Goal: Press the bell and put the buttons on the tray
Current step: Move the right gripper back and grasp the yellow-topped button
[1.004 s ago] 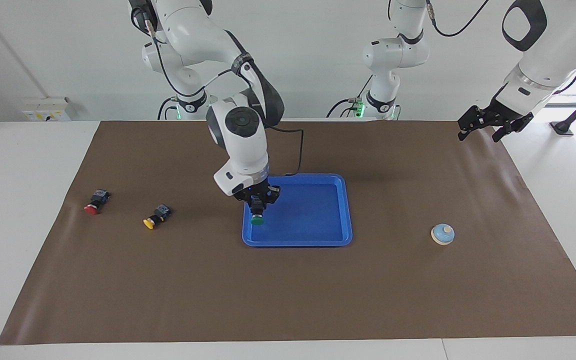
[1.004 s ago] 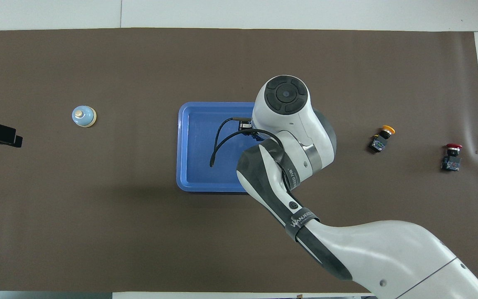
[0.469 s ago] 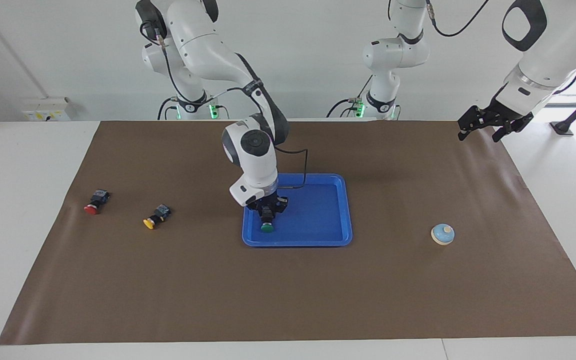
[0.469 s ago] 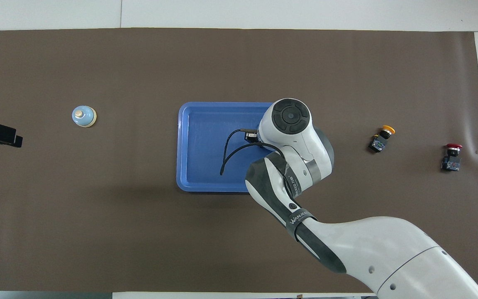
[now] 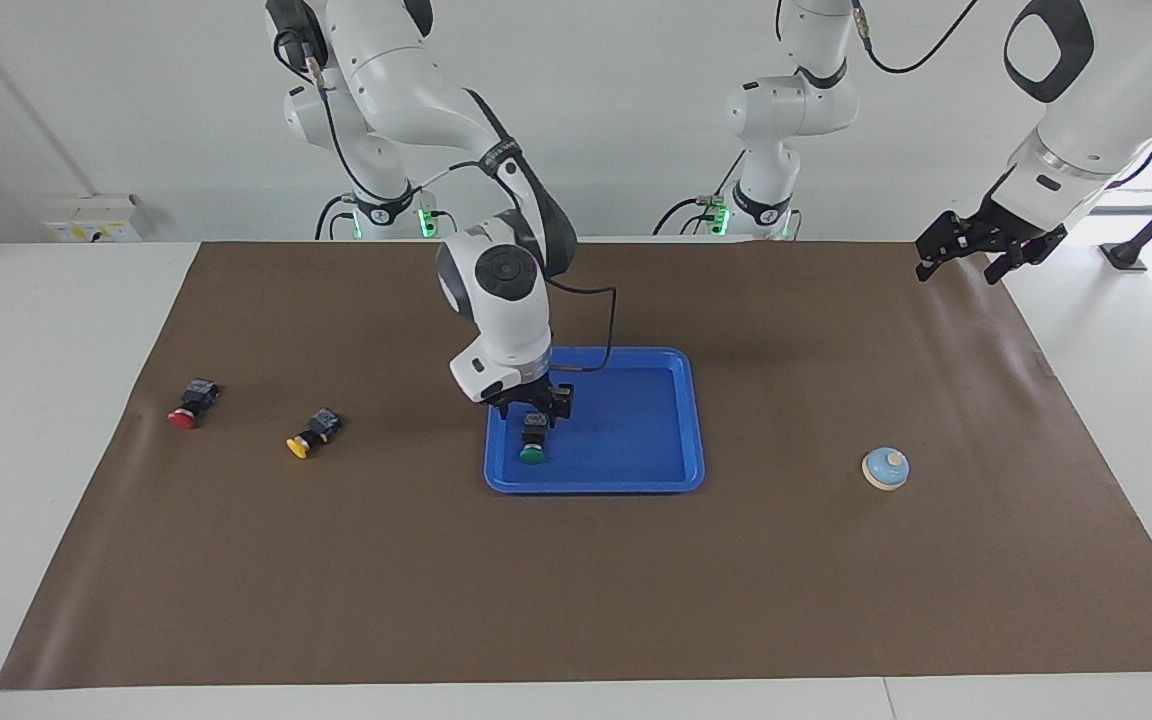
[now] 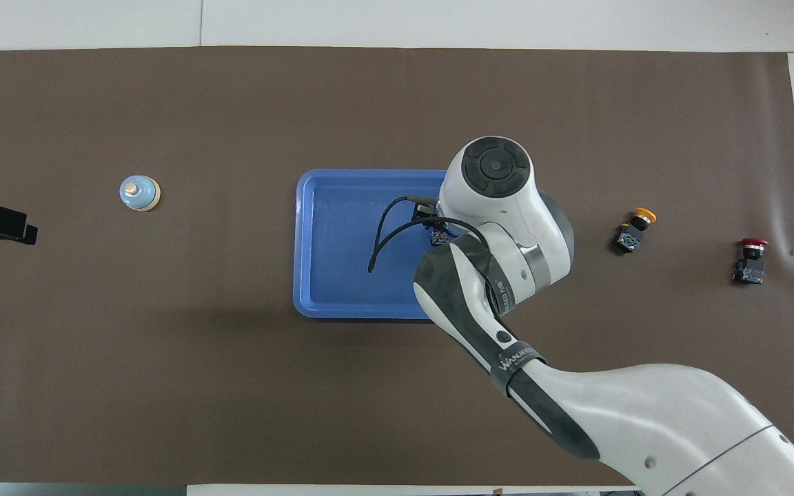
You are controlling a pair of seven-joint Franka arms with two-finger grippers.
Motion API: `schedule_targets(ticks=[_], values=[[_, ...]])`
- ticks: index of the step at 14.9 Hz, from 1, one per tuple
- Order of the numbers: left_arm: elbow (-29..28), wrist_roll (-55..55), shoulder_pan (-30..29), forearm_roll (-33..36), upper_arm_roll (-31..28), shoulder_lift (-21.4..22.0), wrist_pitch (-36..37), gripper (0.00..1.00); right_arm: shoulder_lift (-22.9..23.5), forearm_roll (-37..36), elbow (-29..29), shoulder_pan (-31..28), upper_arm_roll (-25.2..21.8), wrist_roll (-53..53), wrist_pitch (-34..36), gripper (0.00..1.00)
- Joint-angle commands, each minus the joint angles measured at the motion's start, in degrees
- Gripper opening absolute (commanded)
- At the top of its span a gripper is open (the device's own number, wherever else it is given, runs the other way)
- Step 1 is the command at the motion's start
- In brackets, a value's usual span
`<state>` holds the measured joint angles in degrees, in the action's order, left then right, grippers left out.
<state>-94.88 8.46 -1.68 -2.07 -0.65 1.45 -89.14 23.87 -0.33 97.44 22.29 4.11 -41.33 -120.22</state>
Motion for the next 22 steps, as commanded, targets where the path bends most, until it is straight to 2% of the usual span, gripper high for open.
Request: schedule_targets(ticks=[1,6,11,15,17,20,22], values=[[0.05,0.86,0.10,-0.56,-0.32,0.57,0.46,1.00,-3.38,0.42,-1.38,-3.73,0.38,0.10,4.73,1.00],[0.05,0.86,0.10,-0.56,-0.32,0.57,0.46,1.00,-5.94,-0.46,-0.58,-12.69,0.29,5.10,8.60,1.00],[0.05,0.86,0.10,-0.56,-0.32,0.57,0.46,1.00,-6.11,-0.46,0.74,-21.48,0.37,11.87,7.99,1.00],[0.05,0.86,0.10,-0.56,-0.32,0.57,0.46,1.00,-6.90,-0.37,2.92,-23.34,0.29,13.11,7.73,1.00],[0.05,0.86,0.10,-0.56,-0.32,0.57,0.46,1.00,-7.95,-0.37,6.34,-24.83,0.29,12.76,5.81,1.00],[0.05,0.86,0.10,-0.56,-0.32,0.57,0.46,1.00,-10.24,-0.37,14.33,-27.03,0.29,13.11,-2.62,1.00],[0.05,0.86,0.10,-0.56,-0.32,0.57,0.46,1.00,-11.12,-0.37,17.51,-27.30,0.29,13.03,-5.88,1.00]])
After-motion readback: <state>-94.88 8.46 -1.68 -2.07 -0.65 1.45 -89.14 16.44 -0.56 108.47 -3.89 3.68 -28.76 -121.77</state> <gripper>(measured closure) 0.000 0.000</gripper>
